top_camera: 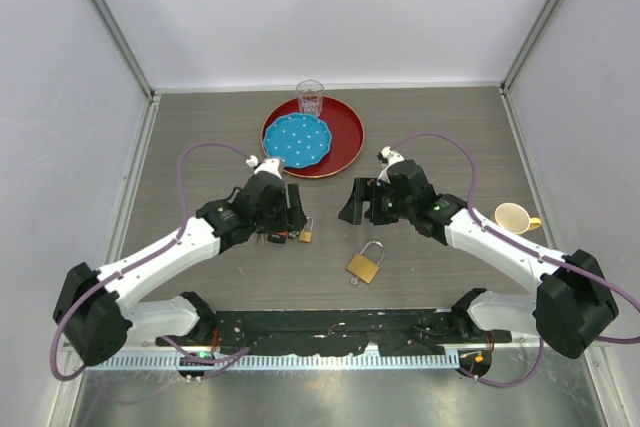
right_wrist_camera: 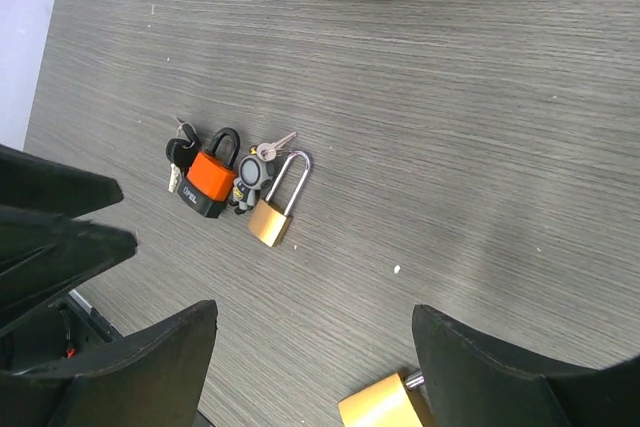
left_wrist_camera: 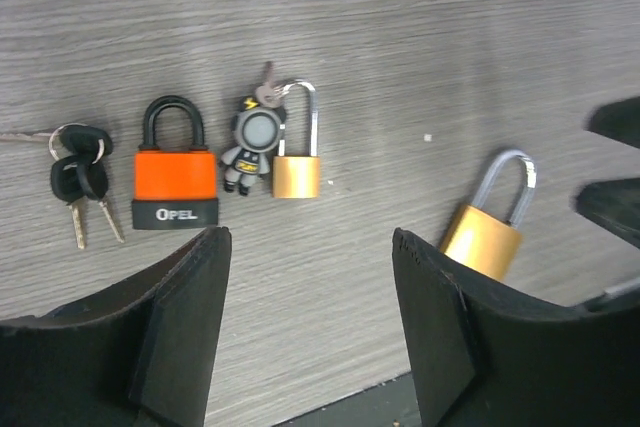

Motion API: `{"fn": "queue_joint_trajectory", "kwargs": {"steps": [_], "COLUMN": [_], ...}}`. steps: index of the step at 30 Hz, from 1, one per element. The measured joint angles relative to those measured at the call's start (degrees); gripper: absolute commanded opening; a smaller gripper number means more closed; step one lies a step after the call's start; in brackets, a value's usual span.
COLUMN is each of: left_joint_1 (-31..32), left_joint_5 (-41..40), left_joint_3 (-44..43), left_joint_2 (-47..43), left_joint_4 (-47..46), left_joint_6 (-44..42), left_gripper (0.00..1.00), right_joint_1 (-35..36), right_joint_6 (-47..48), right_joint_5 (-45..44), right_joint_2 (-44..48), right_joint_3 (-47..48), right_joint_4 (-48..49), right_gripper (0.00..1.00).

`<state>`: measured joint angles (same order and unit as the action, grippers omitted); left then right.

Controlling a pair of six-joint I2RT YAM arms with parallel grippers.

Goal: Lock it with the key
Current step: Place the key at the center of the board, then pick up the lock from the center of the board.

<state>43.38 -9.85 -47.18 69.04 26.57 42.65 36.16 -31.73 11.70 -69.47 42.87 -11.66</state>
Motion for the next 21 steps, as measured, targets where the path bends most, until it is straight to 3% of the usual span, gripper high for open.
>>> {"fn": "queue_joint_trajectory", "kwargs": {"steps": [6, 11, 15, 21], "left_joint_1": [0.0, 0.0, 0.0, 0.0], "left_joint_5": [5.6, 11.0, 16.1, 22.9], "left_joint_3": [2.2, 3.0, 2.8, -0.8], "left_joint_2": [-9.6, -12.5, -9.5, 3.9], "left_joint_4": [-3.0, -4.2, -4.7, -5.2], "left_joint_6": [-1.4, -3.3, -5.5, -7.4], "left_gripper": [0.76, 0.76, 0.75, 0.72], "right_joint_1": [-2.9, -11.3, -17.4, -22.0], "right_joint_6": [-0.2, -1.1, -1.6, -3.1], "right_joint_5": [3.7, 8.9, 12.2, 18.0], "right_joint_2": [0.5, 4.8, 9.6, 13.4], "right_joint_3": [-2.2, -10.4, -14.9, -20.0], "right_joint_4": [1.7, 1.6, -0.5, -2.0], "right_gripper": [0.86, 0.86, 0.84, 0.75]}}
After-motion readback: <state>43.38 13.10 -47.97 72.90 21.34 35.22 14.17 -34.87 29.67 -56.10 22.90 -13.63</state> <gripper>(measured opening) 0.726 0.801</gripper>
